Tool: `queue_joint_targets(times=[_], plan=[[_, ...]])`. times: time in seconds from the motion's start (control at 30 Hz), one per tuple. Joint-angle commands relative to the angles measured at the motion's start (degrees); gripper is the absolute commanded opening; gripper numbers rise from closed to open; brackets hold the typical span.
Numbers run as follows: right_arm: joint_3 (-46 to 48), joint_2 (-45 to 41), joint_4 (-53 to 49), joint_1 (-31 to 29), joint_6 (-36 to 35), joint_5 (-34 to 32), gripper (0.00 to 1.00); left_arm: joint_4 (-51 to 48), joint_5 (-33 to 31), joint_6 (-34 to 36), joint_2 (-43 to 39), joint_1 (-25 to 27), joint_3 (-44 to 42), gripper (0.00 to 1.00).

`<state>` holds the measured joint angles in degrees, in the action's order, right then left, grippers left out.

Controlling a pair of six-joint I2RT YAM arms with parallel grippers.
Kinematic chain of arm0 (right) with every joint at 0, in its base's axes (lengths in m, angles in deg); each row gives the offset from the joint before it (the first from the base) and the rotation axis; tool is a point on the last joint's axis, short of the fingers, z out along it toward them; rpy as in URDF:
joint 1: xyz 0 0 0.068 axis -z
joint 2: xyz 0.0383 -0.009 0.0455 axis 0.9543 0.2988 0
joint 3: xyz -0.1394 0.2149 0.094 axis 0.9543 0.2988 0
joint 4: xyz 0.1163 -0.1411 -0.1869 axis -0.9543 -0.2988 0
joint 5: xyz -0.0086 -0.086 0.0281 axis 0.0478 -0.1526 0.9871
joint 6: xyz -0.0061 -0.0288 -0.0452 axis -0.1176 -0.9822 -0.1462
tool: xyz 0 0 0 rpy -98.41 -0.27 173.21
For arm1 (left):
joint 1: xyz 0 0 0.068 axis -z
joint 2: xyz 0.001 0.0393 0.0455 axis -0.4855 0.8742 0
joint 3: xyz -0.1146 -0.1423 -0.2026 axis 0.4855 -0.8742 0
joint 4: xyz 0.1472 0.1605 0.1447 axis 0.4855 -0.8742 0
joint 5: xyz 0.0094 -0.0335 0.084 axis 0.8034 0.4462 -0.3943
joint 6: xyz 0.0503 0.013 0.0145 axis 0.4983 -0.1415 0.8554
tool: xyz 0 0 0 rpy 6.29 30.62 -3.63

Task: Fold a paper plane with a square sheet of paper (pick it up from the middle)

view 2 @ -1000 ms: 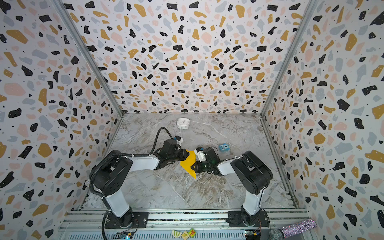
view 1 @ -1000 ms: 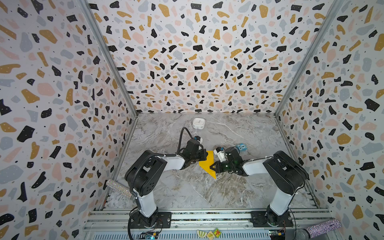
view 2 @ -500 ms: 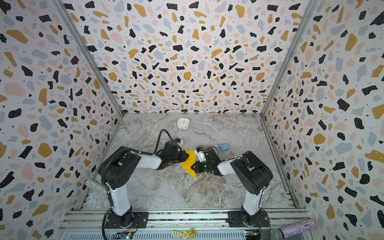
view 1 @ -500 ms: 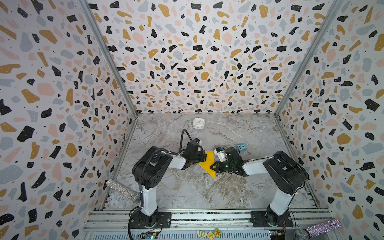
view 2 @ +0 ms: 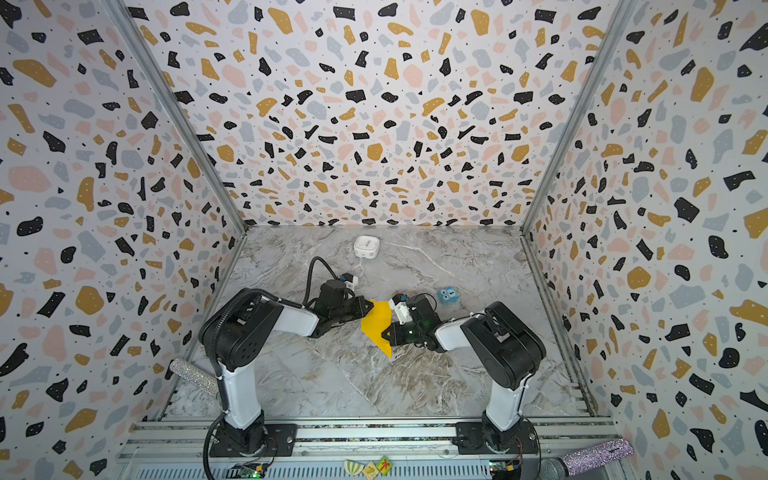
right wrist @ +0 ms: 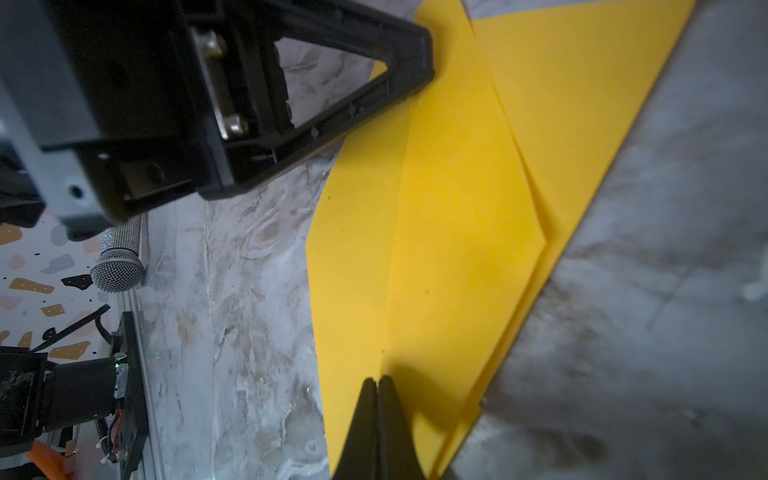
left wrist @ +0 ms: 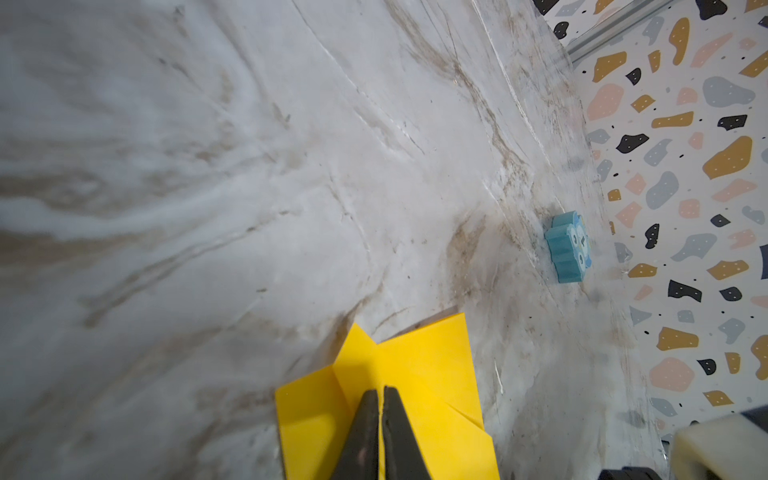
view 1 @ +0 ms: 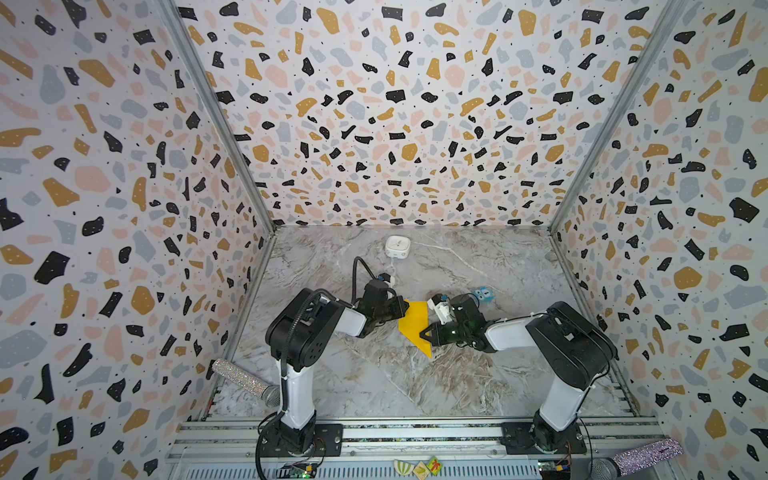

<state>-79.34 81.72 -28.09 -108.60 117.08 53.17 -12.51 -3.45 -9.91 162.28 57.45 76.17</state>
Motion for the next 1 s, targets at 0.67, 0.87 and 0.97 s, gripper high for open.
queue_joint_targets(times=[0.67,0.87,0.97], plan=[[3.16,-1.19,-12.10,0.41,0.16,-2.61,0.01,-11.63,-5.15,3.80,-0.14,-4.85,6.59,0.12],[-1.26,-9.97,-8.64,0.69,1.93,1.64,0.22,-14.90,-7.56,2.71,-10.49,-4.84,4.17,0.26],[-1.01,-14.41,-5.82,0.75,1.98,1.75,0.33,-17.33,-8.97,2.57,-15.20,-4.85,1.94,0.37]])
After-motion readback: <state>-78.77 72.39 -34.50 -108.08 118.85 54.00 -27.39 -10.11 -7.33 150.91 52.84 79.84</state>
